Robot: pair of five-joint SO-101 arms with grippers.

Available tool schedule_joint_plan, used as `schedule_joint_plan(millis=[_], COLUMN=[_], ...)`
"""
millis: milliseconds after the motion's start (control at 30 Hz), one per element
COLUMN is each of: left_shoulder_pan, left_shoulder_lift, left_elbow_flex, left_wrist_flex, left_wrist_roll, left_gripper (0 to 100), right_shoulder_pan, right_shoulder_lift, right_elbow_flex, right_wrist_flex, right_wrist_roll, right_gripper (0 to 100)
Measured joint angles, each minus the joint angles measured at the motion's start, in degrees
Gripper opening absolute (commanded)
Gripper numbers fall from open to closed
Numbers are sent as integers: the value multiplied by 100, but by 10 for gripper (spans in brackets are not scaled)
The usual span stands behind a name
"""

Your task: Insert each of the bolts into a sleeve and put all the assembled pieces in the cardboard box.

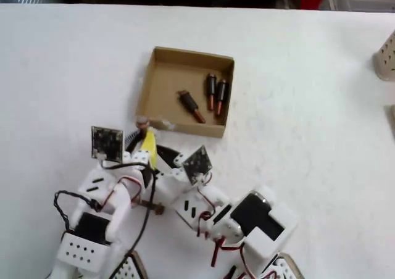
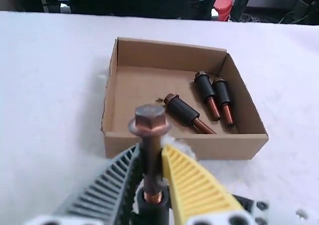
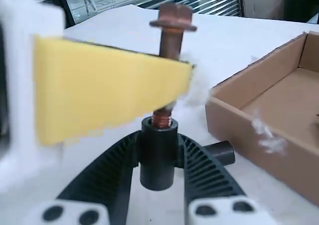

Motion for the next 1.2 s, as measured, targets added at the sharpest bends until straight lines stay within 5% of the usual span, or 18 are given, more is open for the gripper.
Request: schedule_joint_plan(millis=[467, 800, 1200], left_shoulder_pan=[202, 202, 202], left_shoulder_lift=[0, -44, 0], left_elbow_flex=[-97, -114, -721], left_wrist_flex=[730, 923, 1046], left_wrist_roll=[-527, -563, -158], left_gripper=[38, 390, 351], right_shoulder_pan=[9, 26, 44], right_shoulder_lift=[0, 9, 0], right_elbow_flex=[9, 18, 9], right_wrist_flex=[9, 9, 9], right_wrist_roll=[-9, 9, -9], right_gripper=[17, 17, 17])
